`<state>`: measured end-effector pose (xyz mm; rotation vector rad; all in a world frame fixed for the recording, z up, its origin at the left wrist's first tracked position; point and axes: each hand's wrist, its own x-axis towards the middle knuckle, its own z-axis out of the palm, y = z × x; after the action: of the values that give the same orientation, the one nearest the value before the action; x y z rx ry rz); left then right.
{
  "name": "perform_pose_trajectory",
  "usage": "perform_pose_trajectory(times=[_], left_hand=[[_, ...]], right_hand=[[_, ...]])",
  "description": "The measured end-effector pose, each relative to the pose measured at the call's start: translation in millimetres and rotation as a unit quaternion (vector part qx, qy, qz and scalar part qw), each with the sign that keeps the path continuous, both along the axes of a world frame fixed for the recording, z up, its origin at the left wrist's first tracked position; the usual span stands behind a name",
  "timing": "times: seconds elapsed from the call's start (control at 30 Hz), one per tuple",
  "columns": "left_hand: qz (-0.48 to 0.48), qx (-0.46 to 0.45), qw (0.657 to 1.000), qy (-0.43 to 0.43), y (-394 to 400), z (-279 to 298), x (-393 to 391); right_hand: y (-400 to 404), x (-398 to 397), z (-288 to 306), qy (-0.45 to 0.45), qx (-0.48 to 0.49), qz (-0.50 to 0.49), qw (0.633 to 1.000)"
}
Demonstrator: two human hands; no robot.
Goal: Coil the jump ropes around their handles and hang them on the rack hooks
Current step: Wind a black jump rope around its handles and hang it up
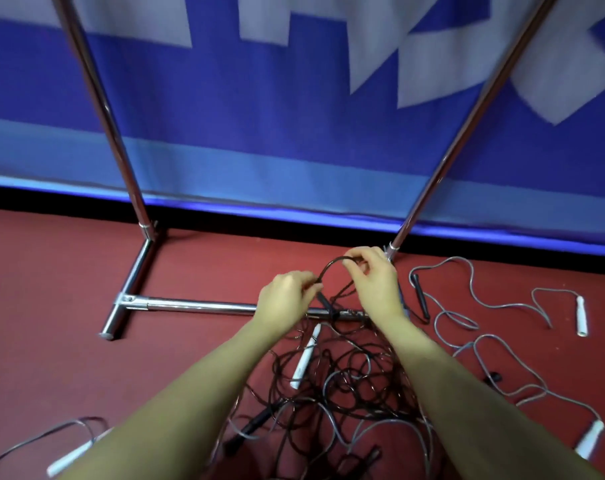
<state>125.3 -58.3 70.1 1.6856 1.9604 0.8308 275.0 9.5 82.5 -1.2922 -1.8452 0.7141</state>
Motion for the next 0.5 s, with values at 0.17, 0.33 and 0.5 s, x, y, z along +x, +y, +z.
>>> perform_pose_trajectory(times=[0.17, 0.33, 0.5], left_hand=[[-0.019, -0.019, 0.959, -0.281, -6.5, 123.0, -22.2], [0.001, 0.012, 0.882, -0.471, -22.5, 212.5, -29.0], [-0.046, 0.033, 0.873, -0.484, -38.4, 246.8, -40.6]], right_hand=[[-11.8, -17.9, 80.9, 0.165, -0.066, -0.014, 0.984], [-32.3, -36.6, 142.9, 0.216, -0.102, 0.041, 0.970], [-44.7, -41.8, 170.3, 0.229, -0.068, 0.027, 0.971]])
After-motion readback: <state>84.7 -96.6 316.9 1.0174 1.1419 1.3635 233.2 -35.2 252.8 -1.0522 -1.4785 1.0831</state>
